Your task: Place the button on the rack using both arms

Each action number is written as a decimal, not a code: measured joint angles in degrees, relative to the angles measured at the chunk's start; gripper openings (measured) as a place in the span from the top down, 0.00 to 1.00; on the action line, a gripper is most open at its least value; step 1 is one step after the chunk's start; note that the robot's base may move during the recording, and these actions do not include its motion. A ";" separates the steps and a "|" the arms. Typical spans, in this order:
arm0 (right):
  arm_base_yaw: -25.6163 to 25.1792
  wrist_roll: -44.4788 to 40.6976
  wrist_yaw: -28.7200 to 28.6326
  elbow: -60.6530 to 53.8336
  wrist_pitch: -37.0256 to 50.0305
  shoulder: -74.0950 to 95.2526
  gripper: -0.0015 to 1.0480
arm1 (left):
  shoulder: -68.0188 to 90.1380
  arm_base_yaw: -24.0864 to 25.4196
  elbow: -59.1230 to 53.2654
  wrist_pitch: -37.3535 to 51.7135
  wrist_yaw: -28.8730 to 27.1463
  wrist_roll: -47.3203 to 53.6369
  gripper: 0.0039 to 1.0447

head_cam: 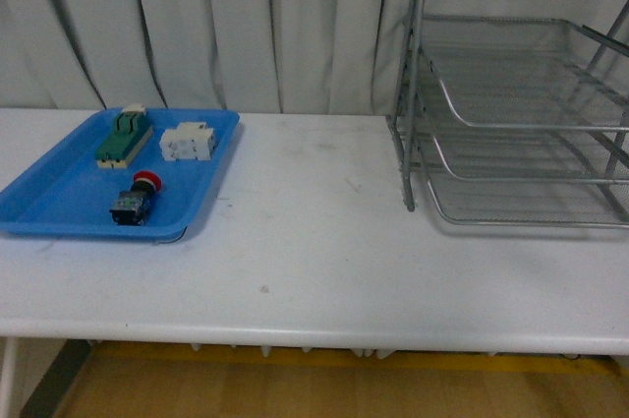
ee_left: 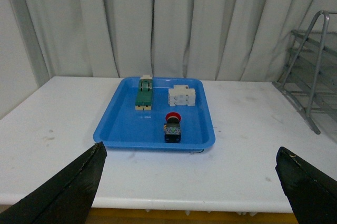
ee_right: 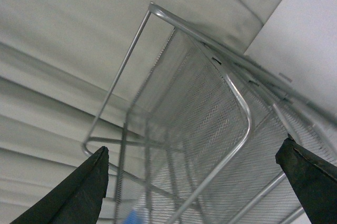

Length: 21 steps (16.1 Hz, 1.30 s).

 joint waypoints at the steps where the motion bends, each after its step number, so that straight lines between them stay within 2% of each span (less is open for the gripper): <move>1: 0.48 9.27 0.26 0.02 4.07 2.80 0.06 | 0.00 0.00 0.00 0.00 0.00 0.00 0.06; 3: 2.19 22.73 1.64 0.02 9.64 7.23 0.06 | 0.00 0.00 0.00 -0.02 0.00 0.00 0.06; 6: 6.23 31.12 5.22 0.63 14.53 12.96 0.06 | 0.00 0.00 0.00 -0.02 0.00 0.00 0.06; 10: 13.49 32.30 7.91 3.43 14.49 21.94 0.06 | 0.00 0.00 0.00 -0.02 0.00 0.00 0.06; 16: 13.88 32.00 7.56 7.61 14.43 29.11 0.06 | 0.00 0.00 0.00 -0.02 0.00 0.00 0.06; 21: 13.57 30.36 6.80 11.63 10.78 31.43 0.06 | 0.00 0.00 0.00 0.00 0.00 0.00 0.06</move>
